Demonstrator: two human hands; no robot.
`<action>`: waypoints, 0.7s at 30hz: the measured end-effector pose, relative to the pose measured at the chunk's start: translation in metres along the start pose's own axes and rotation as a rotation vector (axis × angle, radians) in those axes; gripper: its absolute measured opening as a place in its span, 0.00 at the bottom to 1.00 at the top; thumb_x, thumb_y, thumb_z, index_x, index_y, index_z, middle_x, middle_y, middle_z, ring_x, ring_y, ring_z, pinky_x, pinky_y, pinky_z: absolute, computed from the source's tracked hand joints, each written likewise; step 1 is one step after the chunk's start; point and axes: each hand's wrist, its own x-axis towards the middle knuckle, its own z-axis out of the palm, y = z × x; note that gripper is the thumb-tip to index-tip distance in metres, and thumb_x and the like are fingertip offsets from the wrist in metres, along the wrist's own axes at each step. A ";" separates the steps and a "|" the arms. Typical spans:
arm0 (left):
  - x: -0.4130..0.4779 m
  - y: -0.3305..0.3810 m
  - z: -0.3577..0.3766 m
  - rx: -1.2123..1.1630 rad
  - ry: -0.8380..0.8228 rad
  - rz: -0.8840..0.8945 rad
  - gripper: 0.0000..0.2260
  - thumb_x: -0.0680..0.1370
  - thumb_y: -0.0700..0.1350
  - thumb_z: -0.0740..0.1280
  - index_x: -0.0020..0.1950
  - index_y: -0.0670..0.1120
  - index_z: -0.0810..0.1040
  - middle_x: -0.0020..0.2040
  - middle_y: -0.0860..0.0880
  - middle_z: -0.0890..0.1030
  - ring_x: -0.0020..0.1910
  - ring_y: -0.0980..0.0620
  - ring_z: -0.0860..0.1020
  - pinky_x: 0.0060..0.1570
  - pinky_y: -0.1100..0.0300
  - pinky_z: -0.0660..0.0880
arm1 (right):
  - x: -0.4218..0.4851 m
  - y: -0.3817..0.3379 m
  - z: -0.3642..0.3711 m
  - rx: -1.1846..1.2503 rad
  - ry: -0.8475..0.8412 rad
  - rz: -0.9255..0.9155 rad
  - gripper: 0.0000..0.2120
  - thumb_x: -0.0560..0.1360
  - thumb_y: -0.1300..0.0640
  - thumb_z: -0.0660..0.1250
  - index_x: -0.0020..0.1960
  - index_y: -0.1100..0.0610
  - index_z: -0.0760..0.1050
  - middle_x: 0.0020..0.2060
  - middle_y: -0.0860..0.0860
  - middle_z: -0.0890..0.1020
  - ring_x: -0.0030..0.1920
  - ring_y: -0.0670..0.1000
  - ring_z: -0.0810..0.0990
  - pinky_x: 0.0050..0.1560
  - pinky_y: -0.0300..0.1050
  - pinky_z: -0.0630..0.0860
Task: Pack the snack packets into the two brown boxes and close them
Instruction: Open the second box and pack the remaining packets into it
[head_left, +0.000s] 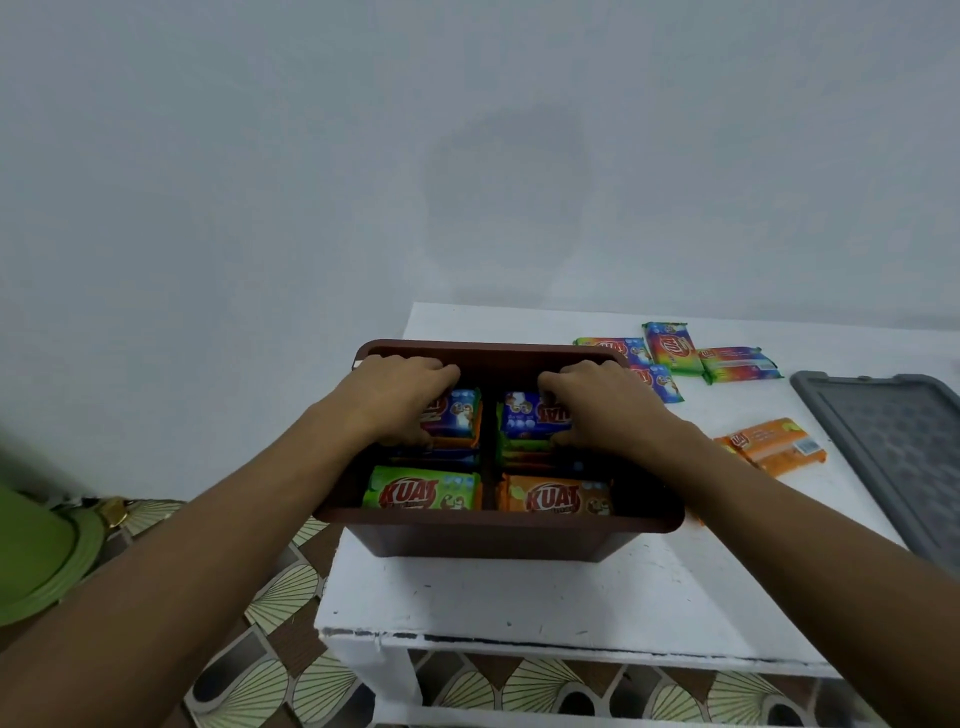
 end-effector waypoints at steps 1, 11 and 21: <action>0.001 0.001 0.000 0.013 0.009 -0.009 0.36 0.67 0.60 0.74 0.70 0.53 0.63 0.62 0.52 0.76 0.56 0.48 0.78 0.45 0.53 0.74 | 0.000 0.000 0.000 -0.002 0.007 0.001 0.23 0.70 0.43 0.73 0.60 0.51 0.71 0.56 0.49 0.79 0.54 0.52 0.79 0.52 0.49 0.78; 0.021 0.026 -0.039 -0.169 0.203 0.106 0.10 0.78 0.57 0.64 0.53 0.53 0.70 0.45 0.56 0.73 0.44 0.53 0.72 0.36 0.57 0.65 | -0.045 0.044 -0.010 0.432 0.320 -0.043 0.02 0.76 0.58 0.67 0.48 0.54 0.77 0.50 0.48 0.81 0.50 0.45 0.77 0.50 0.40 0.74; 0.102 0.122 -0.072 -0.299 0.305 0.302 0.10 0.79 0.55 0.64 0.53 0.50 0.74 0.49 0.53 0.75 0.47 0.53 0.73 0.43 0.56 0.72 | -0.134 0.170 0.049 0.288 -0.187 0.397 0.24 0.77 0.60 0.65 0.72 0.49 0.66 0.71 0.49 0.70 0.70 0.52 0.67 0.70 0.47 0.64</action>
